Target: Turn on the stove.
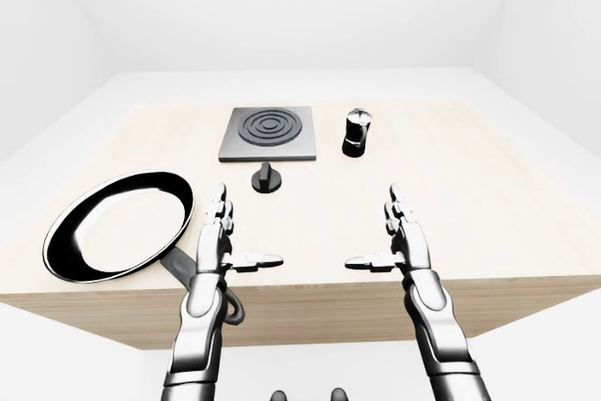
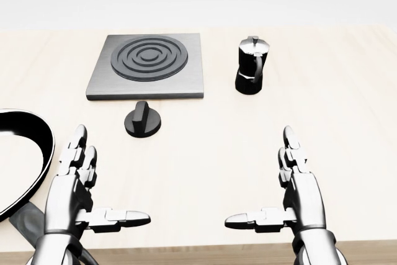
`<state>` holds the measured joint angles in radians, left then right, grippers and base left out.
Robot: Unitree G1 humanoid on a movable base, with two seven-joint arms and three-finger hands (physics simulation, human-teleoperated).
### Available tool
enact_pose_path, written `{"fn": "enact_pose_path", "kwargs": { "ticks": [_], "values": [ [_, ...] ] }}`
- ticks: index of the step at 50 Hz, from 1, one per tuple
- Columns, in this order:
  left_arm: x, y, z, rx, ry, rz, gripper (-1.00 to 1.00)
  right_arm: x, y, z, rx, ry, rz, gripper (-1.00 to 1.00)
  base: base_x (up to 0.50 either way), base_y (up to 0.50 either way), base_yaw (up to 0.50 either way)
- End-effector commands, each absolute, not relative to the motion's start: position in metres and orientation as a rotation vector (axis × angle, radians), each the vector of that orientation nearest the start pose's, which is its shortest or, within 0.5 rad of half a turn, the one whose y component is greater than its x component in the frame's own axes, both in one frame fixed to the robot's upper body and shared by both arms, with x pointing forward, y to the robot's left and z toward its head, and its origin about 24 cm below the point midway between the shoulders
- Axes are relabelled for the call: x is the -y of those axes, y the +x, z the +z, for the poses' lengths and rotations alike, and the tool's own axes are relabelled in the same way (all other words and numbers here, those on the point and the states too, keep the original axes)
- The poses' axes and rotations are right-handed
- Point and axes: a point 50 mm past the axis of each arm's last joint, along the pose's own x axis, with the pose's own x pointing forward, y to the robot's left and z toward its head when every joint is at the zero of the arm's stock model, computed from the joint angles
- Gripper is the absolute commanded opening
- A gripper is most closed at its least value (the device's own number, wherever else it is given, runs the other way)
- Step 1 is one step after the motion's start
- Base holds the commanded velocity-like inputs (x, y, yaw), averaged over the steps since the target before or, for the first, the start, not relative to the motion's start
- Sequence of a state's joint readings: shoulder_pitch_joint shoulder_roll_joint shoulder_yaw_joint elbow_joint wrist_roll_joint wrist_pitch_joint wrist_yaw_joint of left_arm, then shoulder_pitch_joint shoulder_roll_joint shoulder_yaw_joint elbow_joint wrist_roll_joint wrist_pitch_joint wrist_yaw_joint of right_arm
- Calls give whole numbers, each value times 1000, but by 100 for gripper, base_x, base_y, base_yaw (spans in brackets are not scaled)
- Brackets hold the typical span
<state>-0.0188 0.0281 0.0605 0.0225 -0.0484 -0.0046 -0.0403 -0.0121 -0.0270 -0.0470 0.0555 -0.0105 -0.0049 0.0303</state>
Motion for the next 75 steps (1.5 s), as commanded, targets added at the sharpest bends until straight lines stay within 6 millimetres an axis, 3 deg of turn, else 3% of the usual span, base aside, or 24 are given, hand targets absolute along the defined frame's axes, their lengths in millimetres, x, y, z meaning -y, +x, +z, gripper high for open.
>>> {"fn": "enact_pose_path", "kwargs": {
  "ticks": [1,75],
  "values": [
    [-166,257,41,0,-19,15,100,164,255,32,-39,-39,-15,100,0,0,0],
    [-165,258,37,-8,-7,20,100,164,256,29,-47,-54,-17,100,17,0,0]
  ]
}}
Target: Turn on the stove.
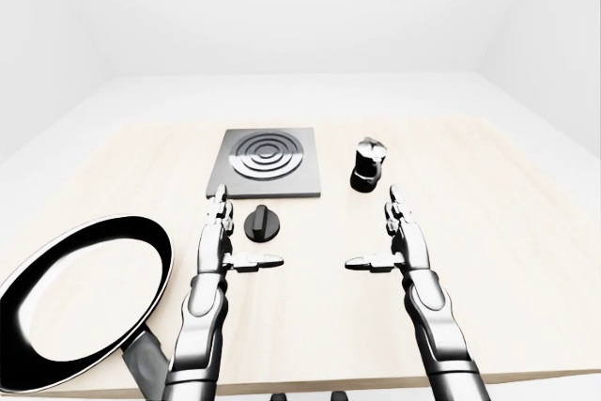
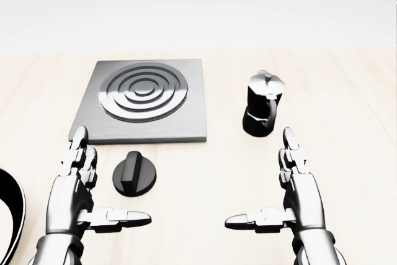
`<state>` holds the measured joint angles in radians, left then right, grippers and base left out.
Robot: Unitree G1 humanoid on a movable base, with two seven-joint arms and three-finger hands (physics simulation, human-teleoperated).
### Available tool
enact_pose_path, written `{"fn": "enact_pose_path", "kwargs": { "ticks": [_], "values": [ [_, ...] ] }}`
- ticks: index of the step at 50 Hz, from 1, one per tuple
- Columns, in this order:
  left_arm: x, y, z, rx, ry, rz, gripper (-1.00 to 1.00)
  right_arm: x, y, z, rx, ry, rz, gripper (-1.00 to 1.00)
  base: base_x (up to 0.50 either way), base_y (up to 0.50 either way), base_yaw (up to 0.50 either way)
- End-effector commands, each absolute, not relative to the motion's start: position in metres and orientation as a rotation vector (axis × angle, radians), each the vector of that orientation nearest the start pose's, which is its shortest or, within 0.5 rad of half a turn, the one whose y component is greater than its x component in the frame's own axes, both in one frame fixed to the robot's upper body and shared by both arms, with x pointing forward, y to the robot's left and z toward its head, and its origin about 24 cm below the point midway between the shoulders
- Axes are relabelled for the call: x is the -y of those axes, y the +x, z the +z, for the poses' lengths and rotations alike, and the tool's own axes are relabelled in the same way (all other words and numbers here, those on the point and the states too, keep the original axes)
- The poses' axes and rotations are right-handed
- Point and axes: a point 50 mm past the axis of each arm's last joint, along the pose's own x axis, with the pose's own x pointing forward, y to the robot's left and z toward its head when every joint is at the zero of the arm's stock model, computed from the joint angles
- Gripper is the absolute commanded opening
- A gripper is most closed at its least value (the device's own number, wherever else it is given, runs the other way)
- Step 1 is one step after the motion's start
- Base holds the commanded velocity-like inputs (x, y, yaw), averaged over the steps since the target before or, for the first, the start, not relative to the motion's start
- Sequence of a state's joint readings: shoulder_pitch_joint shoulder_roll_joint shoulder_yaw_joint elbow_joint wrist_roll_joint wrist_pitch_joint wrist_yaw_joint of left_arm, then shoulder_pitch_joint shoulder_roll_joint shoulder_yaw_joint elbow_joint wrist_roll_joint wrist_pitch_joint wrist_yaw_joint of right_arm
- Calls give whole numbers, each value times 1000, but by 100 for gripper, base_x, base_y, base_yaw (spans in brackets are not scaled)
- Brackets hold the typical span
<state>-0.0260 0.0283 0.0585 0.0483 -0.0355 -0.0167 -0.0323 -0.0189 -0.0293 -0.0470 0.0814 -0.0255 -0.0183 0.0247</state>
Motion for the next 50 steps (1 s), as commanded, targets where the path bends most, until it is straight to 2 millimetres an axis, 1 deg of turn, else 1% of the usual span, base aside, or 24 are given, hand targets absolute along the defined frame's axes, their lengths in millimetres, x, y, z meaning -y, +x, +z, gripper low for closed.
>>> {"fn": "enact_pose_path", "kwargs": {
  "ticks": [1,14,28,42,50],
  "values": [
    [-165,258,38,-8,-6,20,100,164,256,29,-47,-54,-17,100,18,0,0],
    [-165,259,37,-10,-6,19,100,161,254,30,-40,-60,1,100,17,0,0],
    [-168,260,36,-25,-2,27,100,160,253,31,-37,-63,10,100,0,0,0],
    [-173,270,45,-32,6,41,100,160,254,28,-50,-63,8,100,0,0,0],
    [-171,274,39,-74,35,22,100,160,255,28,-54,-62,7,100,0,0,0]
  ]
}}
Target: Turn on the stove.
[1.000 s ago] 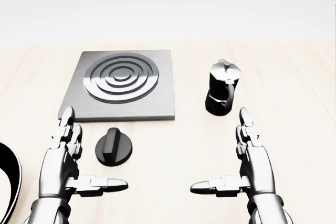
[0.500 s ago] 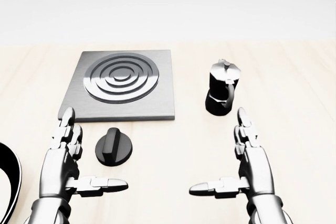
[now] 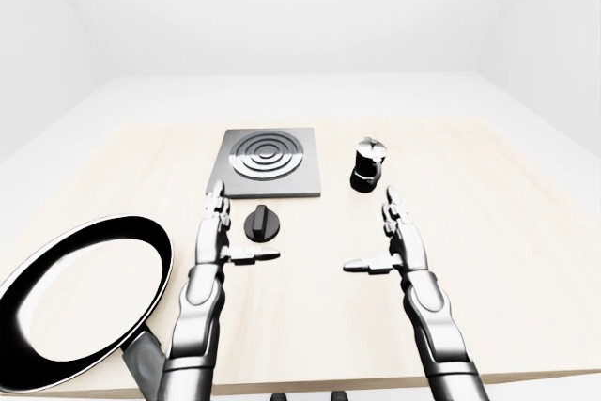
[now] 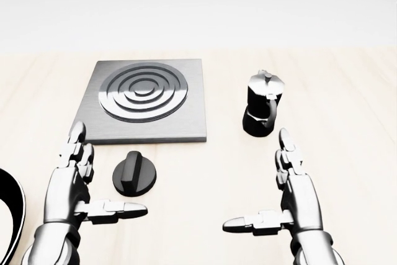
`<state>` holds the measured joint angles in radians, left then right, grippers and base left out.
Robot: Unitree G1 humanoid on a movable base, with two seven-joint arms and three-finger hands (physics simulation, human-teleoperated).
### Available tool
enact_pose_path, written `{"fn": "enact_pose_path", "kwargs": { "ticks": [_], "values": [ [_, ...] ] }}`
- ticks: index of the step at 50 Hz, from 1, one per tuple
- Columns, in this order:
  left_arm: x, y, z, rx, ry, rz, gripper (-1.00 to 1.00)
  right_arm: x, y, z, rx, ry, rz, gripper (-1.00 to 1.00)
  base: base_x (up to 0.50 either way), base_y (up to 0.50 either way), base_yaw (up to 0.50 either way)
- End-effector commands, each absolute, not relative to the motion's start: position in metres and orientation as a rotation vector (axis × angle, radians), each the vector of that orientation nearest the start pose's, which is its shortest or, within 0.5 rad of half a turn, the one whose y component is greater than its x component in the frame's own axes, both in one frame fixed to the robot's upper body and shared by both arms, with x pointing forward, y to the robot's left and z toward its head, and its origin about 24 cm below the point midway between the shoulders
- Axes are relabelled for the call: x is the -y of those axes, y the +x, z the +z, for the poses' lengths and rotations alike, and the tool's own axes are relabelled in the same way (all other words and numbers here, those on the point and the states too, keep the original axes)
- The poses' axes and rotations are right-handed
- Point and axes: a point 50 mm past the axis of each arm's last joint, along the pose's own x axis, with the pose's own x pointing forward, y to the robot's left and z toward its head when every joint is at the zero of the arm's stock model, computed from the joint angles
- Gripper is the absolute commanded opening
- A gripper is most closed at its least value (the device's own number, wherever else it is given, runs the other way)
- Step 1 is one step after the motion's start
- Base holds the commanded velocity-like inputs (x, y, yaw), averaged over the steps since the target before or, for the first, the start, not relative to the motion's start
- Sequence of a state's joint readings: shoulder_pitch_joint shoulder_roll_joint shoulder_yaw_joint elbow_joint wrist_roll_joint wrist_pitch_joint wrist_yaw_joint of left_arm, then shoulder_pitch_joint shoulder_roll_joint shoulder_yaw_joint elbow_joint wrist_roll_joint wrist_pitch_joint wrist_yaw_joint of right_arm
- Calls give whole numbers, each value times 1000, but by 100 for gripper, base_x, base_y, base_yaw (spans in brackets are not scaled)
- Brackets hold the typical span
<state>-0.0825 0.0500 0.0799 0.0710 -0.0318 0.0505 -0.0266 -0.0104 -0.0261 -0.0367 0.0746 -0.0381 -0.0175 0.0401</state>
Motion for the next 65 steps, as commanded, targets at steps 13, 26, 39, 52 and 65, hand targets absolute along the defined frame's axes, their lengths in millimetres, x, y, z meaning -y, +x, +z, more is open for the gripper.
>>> {"fn": "enact_pose_path", "kwargs": {
  "ticks": [13,26,39,52,65],
  "values": [
    [-170,279,38,-90,77,9,100,160,256,26,-56,-61,8,100,0,0,0],
    [-170,280,35,-104,97,-4,100,160,255,26,-56,-61,10,100,0,0,0],
    [-168,281,29,-133,123,-30,100,160,254,27,-59,-62,12,100,0,0,0],
    [-164,278,25,-146,137,-54,100,160,255,26,-60,-63,14,100,0,0,0],
    [-159,274,21,-160,152,-78,100,160,255,30,-61,-63,14,100,0,0,0]
  ]
}}
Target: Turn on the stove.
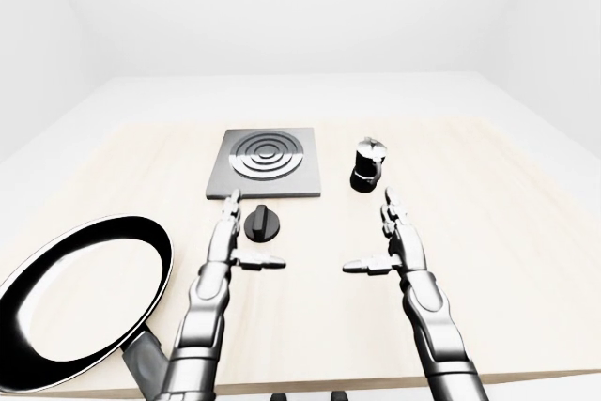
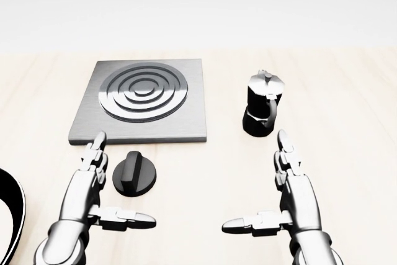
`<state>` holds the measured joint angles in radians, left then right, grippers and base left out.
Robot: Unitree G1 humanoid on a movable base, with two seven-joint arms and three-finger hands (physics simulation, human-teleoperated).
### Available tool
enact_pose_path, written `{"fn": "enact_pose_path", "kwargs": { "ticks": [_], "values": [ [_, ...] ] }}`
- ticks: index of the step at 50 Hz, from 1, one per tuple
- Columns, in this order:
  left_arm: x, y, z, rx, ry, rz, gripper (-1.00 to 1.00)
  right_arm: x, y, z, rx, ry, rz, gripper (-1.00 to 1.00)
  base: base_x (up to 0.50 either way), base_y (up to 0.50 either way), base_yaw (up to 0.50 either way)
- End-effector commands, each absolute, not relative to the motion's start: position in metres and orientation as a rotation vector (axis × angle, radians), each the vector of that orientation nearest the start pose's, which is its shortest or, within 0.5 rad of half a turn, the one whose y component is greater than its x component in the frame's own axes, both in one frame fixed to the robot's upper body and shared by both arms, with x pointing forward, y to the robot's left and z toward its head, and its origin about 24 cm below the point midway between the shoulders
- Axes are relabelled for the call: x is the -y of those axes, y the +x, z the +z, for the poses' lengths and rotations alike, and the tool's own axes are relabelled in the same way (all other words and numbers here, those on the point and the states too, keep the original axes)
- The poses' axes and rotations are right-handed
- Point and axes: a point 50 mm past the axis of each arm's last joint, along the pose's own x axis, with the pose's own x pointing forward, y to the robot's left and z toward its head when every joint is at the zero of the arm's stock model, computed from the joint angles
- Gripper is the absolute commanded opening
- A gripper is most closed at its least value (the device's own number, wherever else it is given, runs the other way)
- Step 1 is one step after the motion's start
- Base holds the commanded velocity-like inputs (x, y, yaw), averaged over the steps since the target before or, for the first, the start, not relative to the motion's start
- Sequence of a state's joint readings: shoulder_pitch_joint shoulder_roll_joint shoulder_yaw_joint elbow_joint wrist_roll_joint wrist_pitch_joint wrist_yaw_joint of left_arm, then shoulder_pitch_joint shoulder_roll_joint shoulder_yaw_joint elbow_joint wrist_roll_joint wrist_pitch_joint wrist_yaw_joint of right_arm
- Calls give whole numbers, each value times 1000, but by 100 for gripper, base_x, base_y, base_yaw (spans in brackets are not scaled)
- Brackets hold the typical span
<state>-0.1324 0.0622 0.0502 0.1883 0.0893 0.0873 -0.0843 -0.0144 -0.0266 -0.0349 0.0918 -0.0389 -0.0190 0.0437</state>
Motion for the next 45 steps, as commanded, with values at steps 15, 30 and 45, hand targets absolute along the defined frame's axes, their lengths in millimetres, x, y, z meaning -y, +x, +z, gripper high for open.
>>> {"fn": "enact_pose_path", "kwargs": {
  "ticks": [15,30,45],
  "values": [
    [-155,270,17,-176,169,-108,100,160,255,30,-61,-63,14,100,0,0,0],
    [-155,268,14,-190,177,-120,100,160,255,26,-63,-64,12,100,0,0,0],
    [-151,263,14,-184,186,-147,100,160,256,25,-66,-64,11,100,0,0,0]
  ]
}}
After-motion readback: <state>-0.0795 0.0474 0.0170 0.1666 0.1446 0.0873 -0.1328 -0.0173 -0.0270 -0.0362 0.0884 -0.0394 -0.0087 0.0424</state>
